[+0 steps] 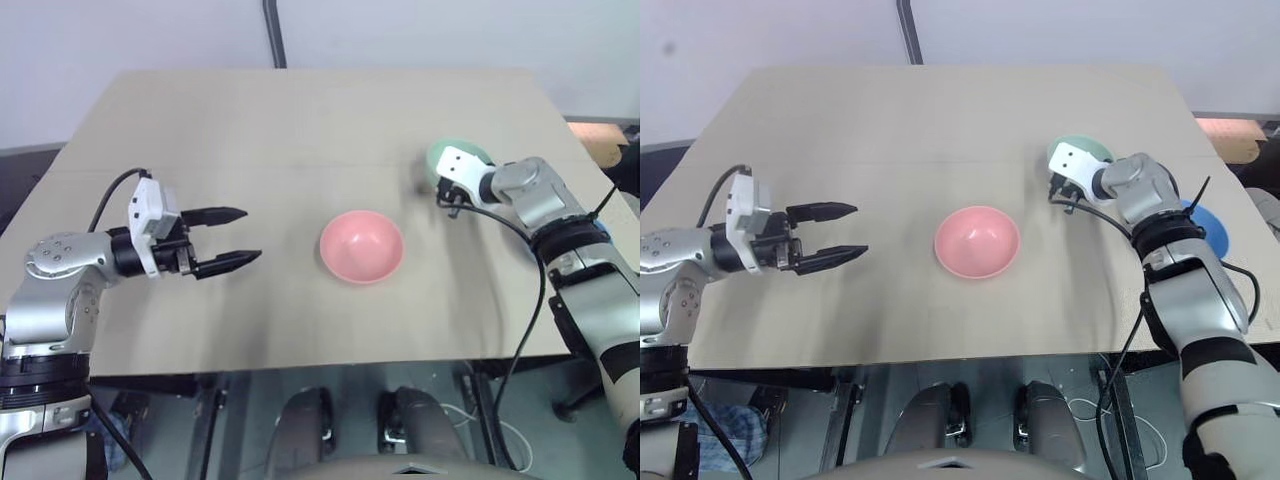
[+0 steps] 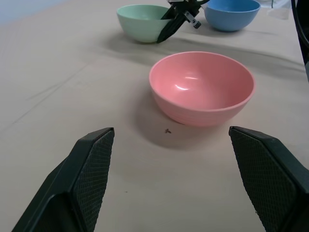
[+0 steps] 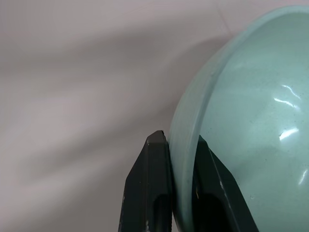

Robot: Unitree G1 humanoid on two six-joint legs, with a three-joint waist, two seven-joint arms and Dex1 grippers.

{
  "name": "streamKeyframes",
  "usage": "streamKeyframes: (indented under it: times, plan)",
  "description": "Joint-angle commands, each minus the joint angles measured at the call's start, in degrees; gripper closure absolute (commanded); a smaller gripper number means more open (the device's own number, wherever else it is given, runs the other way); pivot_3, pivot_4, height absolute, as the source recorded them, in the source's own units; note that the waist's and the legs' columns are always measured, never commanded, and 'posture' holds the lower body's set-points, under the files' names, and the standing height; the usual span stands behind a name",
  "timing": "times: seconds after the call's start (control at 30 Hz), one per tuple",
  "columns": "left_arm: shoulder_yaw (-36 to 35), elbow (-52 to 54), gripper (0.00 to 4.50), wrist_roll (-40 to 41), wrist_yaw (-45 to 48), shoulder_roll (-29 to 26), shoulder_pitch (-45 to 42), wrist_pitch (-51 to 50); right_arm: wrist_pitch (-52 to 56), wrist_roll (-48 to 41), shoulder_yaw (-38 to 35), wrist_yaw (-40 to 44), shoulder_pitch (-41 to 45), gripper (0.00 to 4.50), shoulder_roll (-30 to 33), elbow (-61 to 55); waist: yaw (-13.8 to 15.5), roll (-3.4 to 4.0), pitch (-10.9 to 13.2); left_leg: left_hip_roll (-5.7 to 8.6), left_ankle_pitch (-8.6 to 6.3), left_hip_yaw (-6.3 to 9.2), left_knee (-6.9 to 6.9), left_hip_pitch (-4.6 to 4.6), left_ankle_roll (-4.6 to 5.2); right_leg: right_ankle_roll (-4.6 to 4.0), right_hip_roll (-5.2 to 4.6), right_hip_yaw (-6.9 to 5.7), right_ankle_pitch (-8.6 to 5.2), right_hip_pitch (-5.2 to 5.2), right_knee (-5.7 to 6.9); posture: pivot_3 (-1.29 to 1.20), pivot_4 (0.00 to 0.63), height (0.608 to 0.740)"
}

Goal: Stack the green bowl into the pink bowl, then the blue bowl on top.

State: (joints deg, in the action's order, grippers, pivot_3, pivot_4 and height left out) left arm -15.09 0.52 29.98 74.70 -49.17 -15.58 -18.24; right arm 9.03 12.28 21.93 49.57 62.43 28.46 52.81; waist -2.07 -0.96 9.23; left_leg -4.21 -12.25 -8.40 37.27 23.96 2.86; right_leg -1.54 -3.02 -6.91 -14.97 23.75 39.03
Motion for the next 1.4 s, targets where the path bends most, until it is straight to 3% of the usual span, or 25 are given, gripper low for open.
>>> streamKeyframes:
  times: [0.03,0.23,0.37,0.47,0.57,0.73,1.0,1.27,1.4]
  plan:
    - [-0.73,2.25,0.45,1.10,-0.49,-0.97,-0.56,-0.14,1.55,-1.05,-2.68,1.04,0.48,4.47,0.16,-4.96,-0.05,0.04,0.02,0.00,0.00,0.00,0.00,0.00,0.00,0.00,0.00,0.00,0.00,0.00,0.00,0.00,0.150,0.740]
    - [-0.27,2.37,0.45,0.82,-0.73,-0.85,-0.63,-0.20,11.21,-4.21,-4.71,6.03,-4.68,4.47,1.48,-30.49,-0.20,0.17,0.10,-0.01,0.00,-0.01,-0.06,0.03,0.00,-0.01,0.00,0.04,0.00,0.07,-0.01,0.00,0.150,0.740]
    - [0.89,2.30,0.45,0.45,-0.62,-0.84,-0.57,-0.45,21.56,-5.83,-2.12,11.50,-12.28,4.47,4.78,-58.26,0.21,0.18,0.11,-0.01,-0.01,0.04,-0.10,0.10,-0.01,0.00,0.01,0.00,0.00,0.10,-0.06,0.00,0.150,0.740]
    - [1.79,1.47,0.45,0.20,-0.46,-0.86,-1.30,-0.38,27.74,-5.52,0.86,13.09,-17.27,4.47,6.87,-71.12,0.56,0.16,0.10,0.01,-0.02,0.09,-0.06,0.15,-0.01,0.03,-0.01,-0.04,-0.02,0.11,-0.09,0.00,0.150,0.740]
    - [2.78,0.75,0.45,-0.03,-0.28,-0.83,-2.33,-0.38,30.67,-4.76,3.68,13.67,-19.99,4.47,8.75,-78.88,1.00,0.16,0.10,0.01,-0.02,0.10,-0.02,0.19,0.00,0.19,-0.01,-0.06,-0.12,0.15,-0.07,0.00,0.150,0.740]
    - [3.96,-0.05,0.45,-0.36,0.27,-0.89,-3.49,-0.44,30.74,-2.82,6.93,13.06,-20.46,4.47,10.52,-81.80,1.12,0.16,0.11,0.00,-0.03,0.12,0.02,0.17,0.02,0.22,0.01,-0.09,-0.14,0.16,-0.03,0.00,0.150,0.740]
    - [4.75,-1.39,0.45,-0.96,0.75,-0.75,-4.61,0.39,32.93,-3.82,5.78,12.01,-18.49,1.06,8.70,-82.21,1.19,0.15,0.11,0.00,-0.02,0.12,0.02,0.24,0.01,0.21,0.03,-0.09,-0.14,0.18,-0.08,0.00,0.150,0.740]
    - [4.93,-1.76,0.45,-1.05,1.05,-0.67,-4.78,0.66,39.63,-10.26,-0.12,14.16,-15.96,1.06,10.73,-86.19,1.28,0.14,0.12,0.01,-0.02,0.13,0.02,0.25,0.01,0.21,0.02,-0.11,-0.14,0.18,-0.09,0.00,0.150,0.740]
    - [5.11,-2.12,0.45,-1.00,1.25,-0.65,-4.83,1.03,43.68,-16.17,-9.60,17.73,-20.96,1.06,20.17,-88.38,1.83,0.11,0.12,0.04,-0.04,0.22,0.03,0.35,0.03,0.21,-0.01,-0.21,-0.14,0.18,-0.17,0.00,0.150,0.740]
